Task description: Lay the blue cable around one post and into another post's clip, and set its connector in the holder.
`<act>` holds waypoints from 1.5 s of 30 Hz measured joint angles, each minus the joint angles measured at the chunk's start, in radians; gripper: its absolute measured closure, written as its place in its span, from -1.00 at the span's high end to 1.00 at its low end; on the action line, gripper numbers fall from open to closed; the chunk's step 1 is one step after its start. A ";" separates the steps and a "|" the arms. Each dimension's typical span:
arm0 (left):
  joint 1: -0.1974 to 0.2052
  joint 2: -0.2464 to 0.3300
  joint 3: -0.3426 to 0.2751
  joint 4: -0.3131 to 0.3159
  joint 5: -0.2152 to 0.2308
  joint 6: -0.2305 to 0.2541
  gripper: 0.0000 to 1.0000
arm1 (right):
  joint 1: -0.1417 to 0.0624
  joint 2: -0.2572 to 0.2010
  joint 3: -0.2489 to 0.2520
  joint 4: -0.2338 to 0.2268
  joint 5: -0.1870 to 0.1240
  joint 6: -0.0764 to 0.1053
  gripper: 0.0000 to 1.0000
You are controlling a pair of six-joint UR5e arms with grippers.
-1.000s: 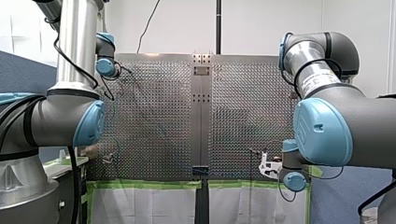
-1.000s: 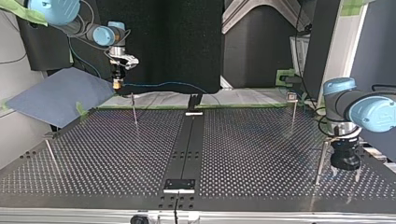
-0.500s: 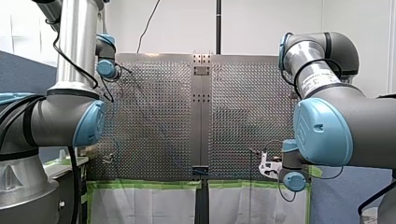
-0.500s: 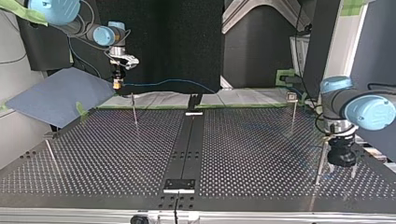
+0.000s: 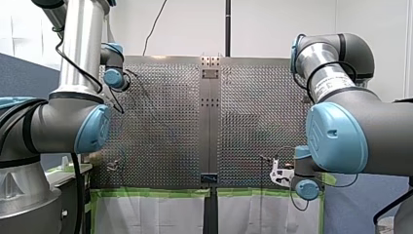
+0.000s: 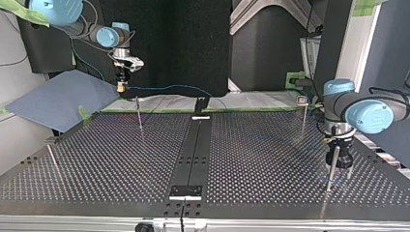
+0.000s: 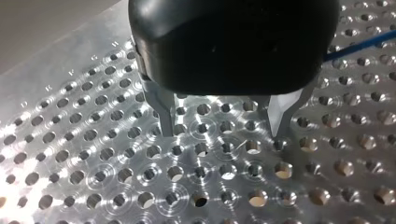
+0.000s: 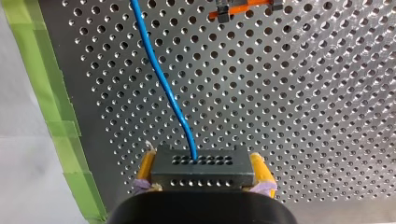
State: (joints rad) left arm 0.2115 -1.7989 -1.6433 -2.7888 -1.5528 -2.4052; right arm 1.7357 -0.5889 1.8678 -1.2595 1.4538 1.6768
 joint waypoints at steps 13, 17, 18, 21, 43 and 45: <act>-0.012 -0.001 -0.058 0.038 -0.026 -0.010 0.98 | 0.002 0.000 0.000 0.005 0.000 -0.006 -1.00; -0.020 -0.001 -0.079 0.042 -0.038 -0.002 0.98 | 0.005 0.000 0.000 0.004 0.000 -0.007 -1.00; -0.022 -0.001 -0.088 0.047 -0.040 -0.001 0.98 | 0.005 0.000 0.000 0.004 0.000 -0.007 -1.00; -0.028 -0.001 -0.110 0.065 -0.041 -0.002 0.98 | 0.006 0.000 0.000 0.004 0.001 -0.007 -1.00; -0.085 -0.001 -0.284 0.199 -0.038 -0.018 0.98 | 0.016 0.000 -0.005 0.020 0.000 -0.018 -1.00; -0.088 -0.001 -0.299 0.214 -0.041 -0.016 0.98 | 0.017 0.000 -0.005 0.022 0.000 -0.020 -1.00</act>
State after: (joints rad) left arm 0.1236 -1.7997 -1.9423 -2.5745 -1.5936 -2.4211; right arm 1.7529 -0.5886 1.8632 -1.2370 1.4540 1.6571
